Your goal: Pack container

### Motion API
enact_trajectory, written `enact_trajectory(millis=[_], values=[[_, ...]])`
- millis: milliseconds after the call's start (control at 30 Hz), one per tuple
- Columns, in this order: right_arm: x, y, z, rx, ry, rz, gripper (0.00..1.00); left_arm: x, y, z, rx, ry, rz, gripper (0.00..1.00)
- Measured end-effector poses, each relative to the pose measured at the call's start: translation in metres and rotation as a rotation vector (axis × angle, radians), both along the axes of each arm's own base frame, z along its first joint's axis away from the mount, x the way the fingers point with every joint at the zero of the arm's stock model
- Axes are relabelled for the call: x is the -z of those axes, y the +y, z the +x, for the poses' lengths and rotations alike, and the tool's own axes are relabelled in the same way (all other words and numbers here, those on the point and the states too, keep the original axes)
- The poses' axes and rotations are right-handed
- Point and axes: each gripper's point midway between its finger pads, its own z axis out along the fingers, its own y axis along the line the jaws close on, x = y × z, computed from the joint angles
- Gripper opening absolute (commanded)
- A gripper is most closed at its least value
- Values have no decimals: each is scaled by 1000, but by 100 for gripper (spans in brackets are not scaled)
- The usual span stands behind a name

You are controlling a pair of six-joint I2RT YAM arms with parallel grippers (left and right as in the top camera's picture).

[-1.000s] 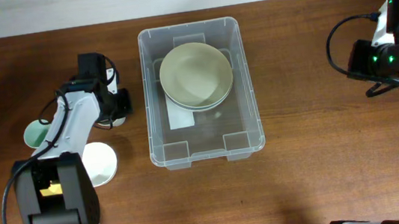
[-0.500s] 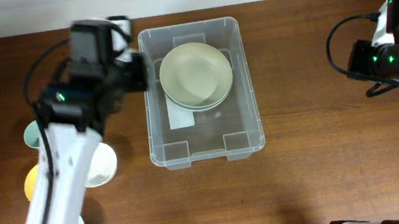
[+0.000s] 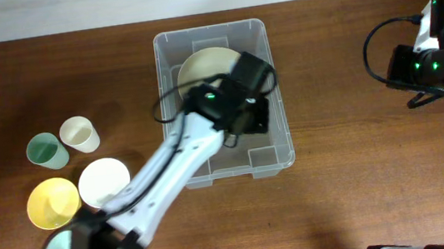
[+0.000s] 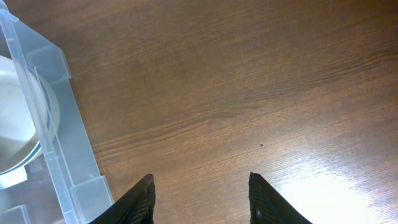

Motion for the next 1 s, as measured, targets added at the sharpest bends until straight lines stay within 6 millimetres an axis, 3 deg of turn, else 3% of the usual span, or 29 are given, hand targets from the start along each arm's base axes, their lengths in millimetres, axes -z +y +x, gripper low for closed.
enact_trajectory(millis=[167,300,533,633,733,800,1000], values=[[0,0,0,0,0,0,44,43,-20,-16,10,115,26,1],[0,0,0,-1,0,0,44,61,-30,-26,25,162,41,1],[0,0,0,0,0,0,44,66,-40,-38,55,178,44,1],[0,0,0,0,0,0,44,67,-45,-44,70,184,46,17],[0,0,0,0,0,0,44,67,-48,-51,78,192,52,18],[0,0,0,-1,0,0,44,67,-50,-54,87,194,55,25],[0,0,0,-1,0,0,44,68,-51,-57,93,196,58,26]])
